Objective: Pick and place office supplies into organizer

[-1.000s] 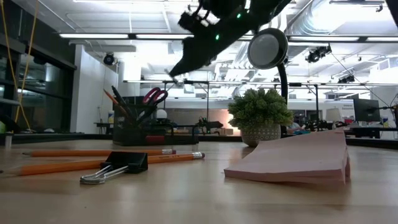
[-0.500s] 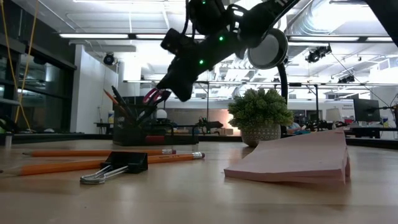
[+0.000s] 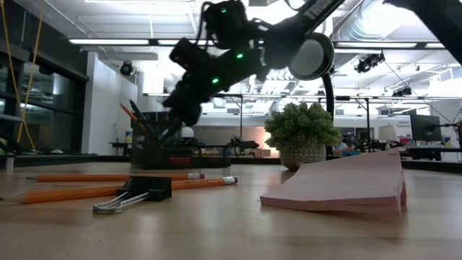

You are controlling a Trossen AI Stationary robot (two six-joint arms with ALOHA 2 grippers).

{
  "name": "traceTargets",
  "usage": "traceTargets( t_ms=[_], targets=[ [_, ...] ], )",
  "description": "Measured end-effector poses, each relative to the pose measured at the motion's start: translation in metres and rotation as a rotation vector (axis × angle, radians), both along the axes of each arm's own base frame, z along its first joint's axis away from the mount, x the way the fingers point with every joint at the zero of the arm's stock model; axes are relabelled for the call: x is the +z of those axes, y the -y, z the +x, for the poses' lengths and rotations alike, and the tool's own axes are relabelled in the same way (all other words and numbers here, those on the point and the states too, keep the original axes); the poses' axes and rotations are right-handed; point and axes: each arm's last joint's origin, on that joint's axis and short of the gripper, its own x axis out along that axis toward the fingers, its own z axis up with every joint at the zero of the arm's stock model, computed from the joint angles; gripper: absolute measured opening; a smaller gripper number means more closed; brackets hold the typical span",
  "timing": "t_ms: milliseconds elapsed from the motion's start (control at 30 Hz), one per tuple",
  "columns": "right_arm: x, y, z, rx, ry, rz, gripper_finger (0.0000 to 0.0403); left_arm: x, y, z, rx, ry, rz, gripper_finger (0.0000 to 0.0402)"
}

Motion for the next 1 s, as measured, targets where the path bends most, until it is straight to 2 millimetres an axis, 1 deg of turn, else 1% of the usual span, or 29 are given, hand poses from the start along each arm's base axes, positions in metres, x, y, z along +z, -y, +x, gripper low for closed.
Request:
traceTargets(
  t_ms=[100, 200, 333, 467, 667, 833, 1000],
  targets=[
    [-0.002, 0.002, 0.016, 0.0, -0.022, -0.022, 0.0, 0.004, -0.001, -0.001, -0.002, 0.008, -0.003, 0.0005],
    [-0.006, 0.003, 0.028, 0.006, -0.083, -0.045, 0.0, 0.003, 0.0, -0.001, -0.018, -0.008, -0.027, 0.0005],
    [-0.018, 0.005, 0.037, -0.038, -0.148, -0.083, 0.0, 0.002, 0.001, -0.001, -0.044, -0.034, -0.072, 0.0005],
    [-0.024, 0.008, 0.036, -0.028, -0.201, -0.115, 0.0, 0.001, 0.001, 0.0, -0.052, -0.043, -0.086, 0.0005],
    [-0.028, 0.019, 0.034, -0.012, -0.247, -0.111, 0.0, 0.001, 0.001, 0.0, -0.052, -0.042, -0.084, 0.0005],
    [-0.034, 0.024, 0.03, 0.022, -0.321, -0.087, 0.0, 0.001, 0.001, 0.0, -0.051, -0.042, -0.083, 0.0005],
    [-0.037, 0.024, 0.028, 0.052, -0.335, -0.032, 0.0001, 0.001, 0.001, 0.0, -0.051, -0.044, -0.081, 0.0005]
  ],
)
